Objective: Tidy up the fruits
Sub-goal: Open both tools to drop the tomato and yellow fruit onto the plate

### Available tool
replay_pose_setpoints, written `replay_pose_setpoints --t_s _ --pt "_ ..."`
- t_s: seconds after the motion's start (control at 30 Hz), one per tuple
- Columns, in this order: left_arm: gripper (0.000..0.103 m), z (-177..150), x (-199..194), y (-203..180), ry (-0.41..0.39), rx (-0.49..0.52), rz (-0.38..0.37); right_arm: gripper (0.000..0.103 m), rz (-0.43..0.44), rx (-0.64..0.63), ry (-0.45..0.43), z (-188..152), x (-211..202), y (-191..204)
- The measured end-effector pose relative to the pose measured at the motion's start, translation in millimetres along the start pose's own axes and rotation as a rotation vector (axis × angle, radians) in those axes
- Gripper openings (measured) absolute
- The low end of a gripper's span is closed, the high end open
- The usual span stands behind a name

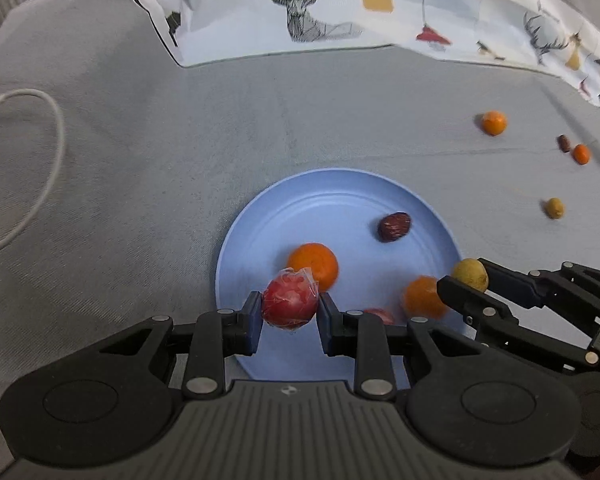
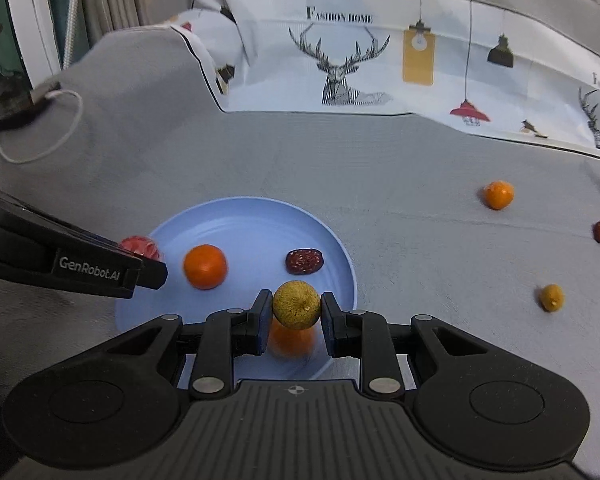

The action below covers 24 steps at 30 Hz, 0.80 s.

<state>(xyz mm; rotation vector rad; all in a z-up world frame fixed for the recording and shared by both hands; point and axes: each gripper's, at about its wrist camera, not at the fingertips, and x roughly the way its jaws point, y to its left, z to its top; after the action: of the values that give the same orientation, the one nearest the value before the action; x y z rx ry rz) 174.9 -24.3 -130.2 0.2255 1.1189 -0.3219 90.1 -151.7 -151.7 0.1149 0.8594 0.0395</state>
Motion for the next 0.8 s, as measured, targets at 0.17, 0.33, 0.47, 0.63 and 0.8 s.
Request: replay_pose_setpoints --t_s 0.17,0.33,0.47,0.63,0.8 --pt "0.067 6.5 18.0 5.2 0.029 -0.001 0.020 0.027 0.017 0.012 0.023 4.2 20.8 -1.4" --pt "0.103 8.8 -1.6 16.6 -0.065 0.006 0.109 0.079 -0.021 0.036 0.010 10.4 11.5 -8.3" --pt "0.103 -8.1 -26.6 24.1 -0.058 -0.032 0.083 0.084 -0.016 0.061 0.003 -1.4 -27.2 -16.2" --pt "0.103 -47.6 -63.7 19.2 -0.028 -0.026 0.083 0.090 -0.003 0.094 0.023 -32.1 -82.9 -8.6" --pt "0.103 -87.6 -104.4 13.5 -0.050 -0.044 0.071 0.092 -0.005 0.091 -0.022 -52.2 -127.6 6.9"
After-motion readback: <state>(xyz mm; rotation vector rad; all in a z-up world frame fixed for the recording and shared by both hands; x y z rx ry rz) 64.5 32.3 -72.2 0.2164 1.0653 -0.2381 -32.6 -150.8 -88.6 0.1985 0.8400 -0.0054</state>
